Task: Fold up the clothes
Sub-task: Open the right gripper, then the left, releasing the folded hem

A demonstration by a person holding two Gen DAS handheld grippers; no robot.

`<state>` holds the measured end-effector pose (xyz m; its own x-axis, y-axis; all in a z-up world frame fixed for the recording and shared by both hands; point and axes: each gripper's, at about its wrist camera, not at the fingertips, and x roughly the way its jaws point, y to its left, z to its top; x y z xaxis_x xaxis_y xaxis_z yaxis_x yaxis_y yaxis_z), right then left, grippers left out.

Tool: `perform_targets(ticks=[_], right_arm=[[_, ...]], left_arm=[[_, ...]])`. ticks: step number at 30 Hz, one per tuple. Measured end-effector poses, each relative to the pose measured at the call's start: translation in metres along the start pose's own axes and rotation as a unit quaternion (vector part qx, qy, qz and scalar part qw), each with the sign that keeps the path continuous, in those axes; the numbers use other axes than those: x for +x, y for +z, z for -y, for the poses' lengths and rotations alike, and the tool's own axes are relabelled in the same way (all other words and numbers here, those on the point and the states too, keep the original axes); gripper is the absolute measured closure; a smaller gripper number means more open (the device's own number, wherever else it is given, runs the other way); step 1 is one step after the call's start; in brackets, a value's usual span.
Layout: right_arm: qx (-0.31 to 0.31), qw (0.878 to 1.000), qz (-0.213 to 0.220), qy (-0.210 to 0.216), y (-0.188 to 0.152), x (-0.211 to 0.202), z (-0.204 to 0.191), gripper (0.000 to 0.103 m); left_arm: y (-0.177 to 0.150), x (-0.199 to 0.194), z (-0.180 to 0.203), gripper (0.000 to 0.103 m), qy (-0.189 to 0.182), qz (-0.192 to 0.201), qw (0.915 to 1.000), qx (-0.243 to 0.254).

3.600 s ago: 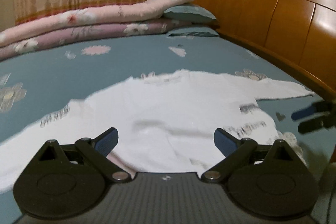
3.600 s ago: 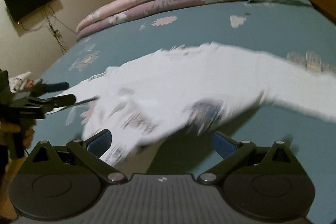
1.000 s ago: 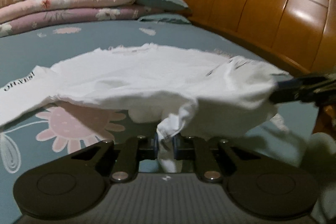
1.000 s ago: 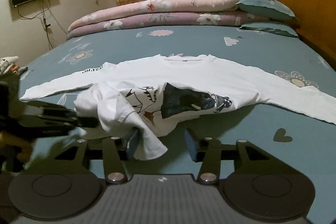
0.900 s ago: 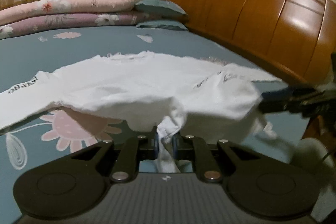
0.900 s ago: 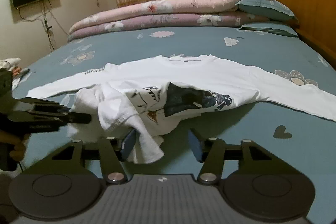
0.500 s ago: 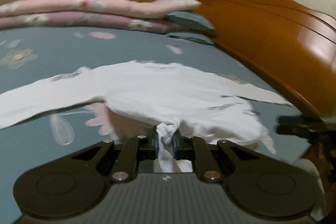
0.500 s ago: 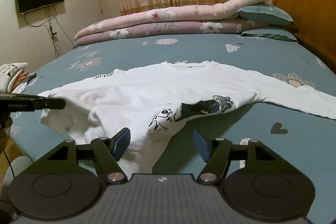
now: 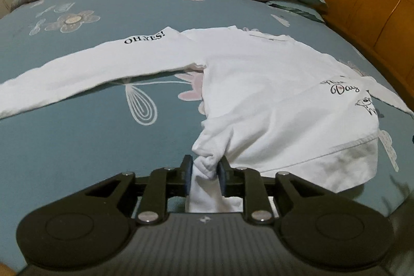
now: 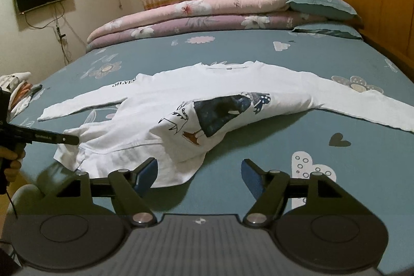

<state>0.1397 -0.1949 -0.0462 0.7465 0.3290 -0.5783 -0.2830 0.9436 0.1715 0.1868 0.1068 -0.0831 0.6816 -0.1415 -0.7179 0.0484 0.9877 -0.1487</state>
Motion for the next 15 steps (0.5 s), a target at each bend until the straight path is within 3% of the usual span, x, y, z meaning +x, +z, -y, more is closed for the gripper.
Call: perform_targets(ticks=[3, 7, 12, 15], right_arm=[[0.003, 1.0, -0.004, 0.003, -0.001, 0.003, 0.001, 0.027], [0.01, 1.0, -0.007, 0.012, -0.005, 0.008, 0.001, 0.026], [0.015, 1.0, -0.014, 0.022, -0.011, 0.014, 0.001, 0.026], [0.018, 0.999, -0.017, 0.027, -0.015, 0.015, 0.002, 0.023]], left_arm=[[0.003, -0.016, 0.005, 0.068, 0.011, -0.002, 0.9999, 0.012], [0.008, -0.048, 0.021, 0.063, 0.014, 0.014, 0.9992, 0.035], [0.024, -0.073, 0.069, 0.043, -0.027, 0.04, 0.9938, 0.1], [0.034, -0.068, 0.106, 0.042, -0.072, 0.04, 0.9878, 0.132]])
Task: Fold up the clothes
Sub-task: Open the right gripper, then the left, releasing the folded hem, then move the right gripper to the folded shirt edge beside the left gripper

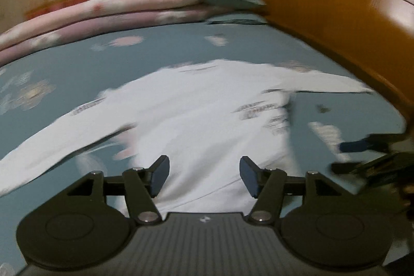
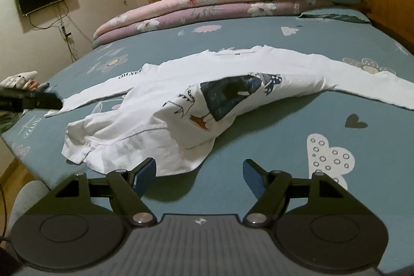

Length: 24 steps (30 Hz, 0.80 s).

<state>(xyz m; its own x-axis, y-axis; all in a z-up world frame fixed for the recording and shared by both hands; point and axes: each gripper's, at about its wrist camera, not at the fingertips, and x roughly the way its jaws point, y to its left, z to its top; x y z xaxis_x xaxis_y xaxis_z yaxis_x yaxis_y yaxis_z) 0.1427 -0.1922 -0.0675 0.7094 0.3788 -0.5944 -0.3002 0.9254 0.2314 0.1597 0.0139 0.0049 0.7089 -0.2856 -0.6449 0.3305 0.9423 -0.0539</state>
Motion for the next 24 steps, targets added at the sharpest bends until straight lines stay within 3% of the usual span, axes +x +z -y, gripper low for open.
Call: perform_targets(ticks=[3, 7, 11, 14, 16, 24], right_arm=[[0.009, 1.0, -0.003, 0.001, -0.005, -0.002, 0.007, 0.022], [0.022, 1.0, -0.012, -0.003, -0.012, -0.003, 0.016, 0.02], [0.029, 0.999, -0.021, -0.006, -0.017, -0.001, 0.025, 0.02], [0.035, 0.999, -0.023, -0.009, -0.019, 0.0, 0.031, 0.019], [0.042, 0.999, -0.023, -0.011, -0.019, 0.001, 0.036, 0.019], [0.067, 0.997, -0.026, -0.012, -0.014, 0.012, 0.051, 0.019]], left_arm=[[0.016, 0.019, 0.034, 0.042, -0.067, -0.004, 0.9976, 0.019], [0.034, 0.056, 0.08, 0.041, -0.151, -0.023, 0.9875, 0.04], [0.041, 0.107, 0.104, 0.038, -0.184, -0.076, 0.9796, 0.03], [0.037, 0.144, 0.106, 0.038, -0.159, -0.127, 0.9788, 0.021], [0.035, 0.157, 0.101, 0.04, -0.127, -0.138, 0.9819, 0.025], [0.047, 0.161, 0.057, 0.039, -0.047, -0.103, 0.992, 0.057]])
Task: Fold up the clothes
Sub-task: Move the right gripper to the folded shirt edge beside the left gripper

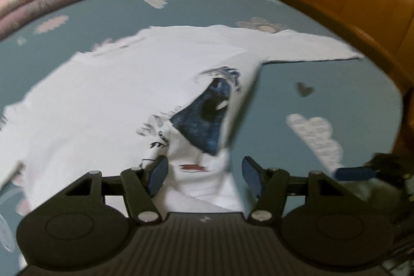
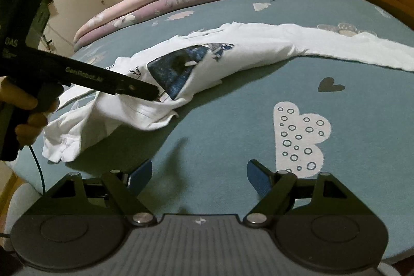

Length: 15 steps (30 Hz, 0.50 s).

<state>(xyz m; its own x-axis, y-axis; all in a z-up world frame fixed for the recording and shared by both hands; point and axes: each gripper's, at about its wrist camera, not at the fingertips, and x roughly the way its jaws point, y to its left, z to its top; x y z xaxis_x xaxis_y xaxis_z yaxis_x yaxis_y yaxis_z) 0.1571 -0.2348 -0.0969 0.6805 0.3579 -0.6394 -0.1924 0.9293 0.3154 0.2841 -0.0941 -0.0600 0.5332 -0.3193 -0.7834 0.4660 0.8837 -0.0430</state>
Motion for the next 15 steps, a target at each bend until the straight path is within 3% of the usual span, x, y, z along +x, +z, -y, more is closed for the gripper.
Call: perform_targets(ticks=[4, 8, 10, 11, 13, 15], right_arm=[[0.016, 1.0, -0.006, 0.016, 0.002, 0.008, 0.002, 0.019], [0.021, 0.999, -0.015, 0.027, 0.005, 0.017, 0.0, 0.019], [0.021, 0.999, -0.019, 0.034, 0.008, 0.021, -0.002, 0.019], [0.016, 0.999, -0.017, 0.035, 0.01, 0.024, -0.004, 0.019], [-0.005, 0.999, -0.009, 0.035, 0.017, 0.03, -0.01, 0.019], [-0.05, 0.998, -0.001, 0.037, 0.026, 0.04, -0.022, 0.026]], left_arm=[[-0.003, 0.021, -0.033, 0.038, 0.022, -0.017, 0.9996, -0.005], [-0.008, 0.038, -0.064, 0.037, -0.014, -0.014, 0.9986, -0.049], [-0.009, 0.044, -0.078, 0.037, 0.001, -0.01, 0.9978, -0.065], [-0.01, 0.048, -0.084, 0.037, 0.012, -0.014, 0.9971, -0.074], [-0.012, 0.046, -0.093, 0.038, -0.005, -0.009, 0.9958, -0.091], [-0.013, 0.044, -0.097, 0.038, -0.013, -0.008, 0.9956, -0.092]])
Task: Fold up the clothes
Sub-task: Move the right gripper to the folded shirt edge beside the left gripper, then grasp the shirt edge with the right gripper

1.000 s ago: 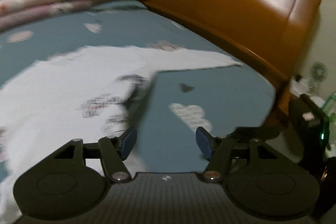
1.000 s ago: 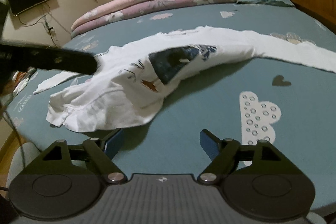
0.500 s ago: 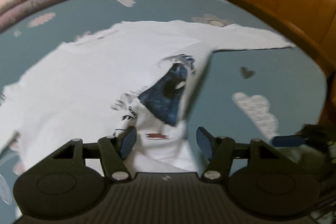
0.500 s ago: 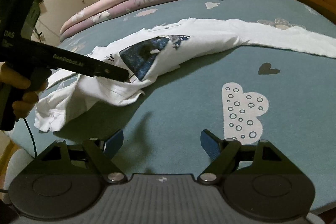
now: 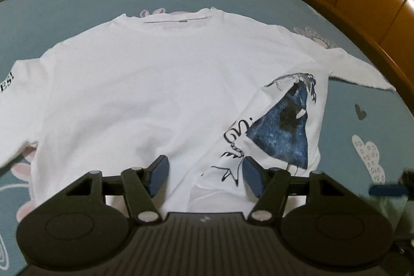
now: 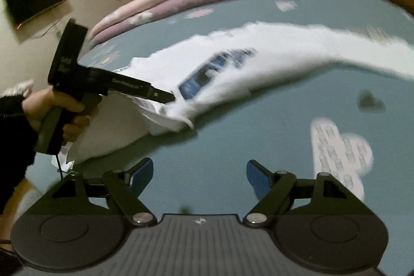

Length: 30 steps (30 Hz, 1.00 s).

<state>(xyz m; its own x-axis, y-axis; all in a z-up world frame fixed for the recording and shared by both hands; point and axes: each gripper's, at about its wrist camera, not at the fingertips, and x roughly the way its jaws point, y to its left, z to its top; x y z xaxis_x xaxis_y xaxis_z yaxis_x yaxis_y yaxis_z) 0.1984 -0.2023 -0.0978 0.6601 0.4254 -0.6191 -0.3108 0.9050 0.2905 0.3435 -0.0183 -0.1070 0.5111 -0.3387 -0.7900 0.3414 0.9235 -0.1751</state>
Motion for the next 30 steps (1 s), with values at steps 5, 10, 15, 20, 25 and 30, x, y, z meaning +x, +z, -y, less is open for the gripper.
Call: perform_targets(ticks=[5, 10, 15, 20, 25, 30], right_arm=[[-0.154, 0.988, 0.002, -0.002, 0.019, 0.037, -0.036, 0.038], [-0.316, 0.949, -0.002, -0.015, 0.018, 0.07, -0.071, 0.052], [-0.415, 0.91, -0.023, -0.015, 0.005, 0.072, -0.089, 0.065], [-0.463, 0.885, -0.029, -0.042, -0.002, 0.084, -0.101, 0.082], [-0.496, 0.864, -0.033, -0.079, -0.01, 0.079, -0.113, 0.095], [-0.492, 0.864, -0.008, -0.106, -0.008, 0.037, -0.115, 0.096]], left_arm=[[-0.008, -0.011, -0.001, 0.038, -0.005, 0.009, 0.9999, 0.005], [-0.011, -0.026, -0.004, 0.039, -0.011, 0.027, 0.9996, -0.003], [-0.018, -0.052, -0.003, 0.037, -0.015, 0.06, 0.9981, -0.008], [-0.027, -0.062, 0.004, 0.036, -0.006, 0.07, 0.9975, -0.004], [-0.04, -0.081, 0.008, 0.033, -0.006, 0.081, 0.9967, -0.008], [-0.058, -0.111, 0.02, 0.028, -0.016, 0.105, 0.9944, 0.001]])
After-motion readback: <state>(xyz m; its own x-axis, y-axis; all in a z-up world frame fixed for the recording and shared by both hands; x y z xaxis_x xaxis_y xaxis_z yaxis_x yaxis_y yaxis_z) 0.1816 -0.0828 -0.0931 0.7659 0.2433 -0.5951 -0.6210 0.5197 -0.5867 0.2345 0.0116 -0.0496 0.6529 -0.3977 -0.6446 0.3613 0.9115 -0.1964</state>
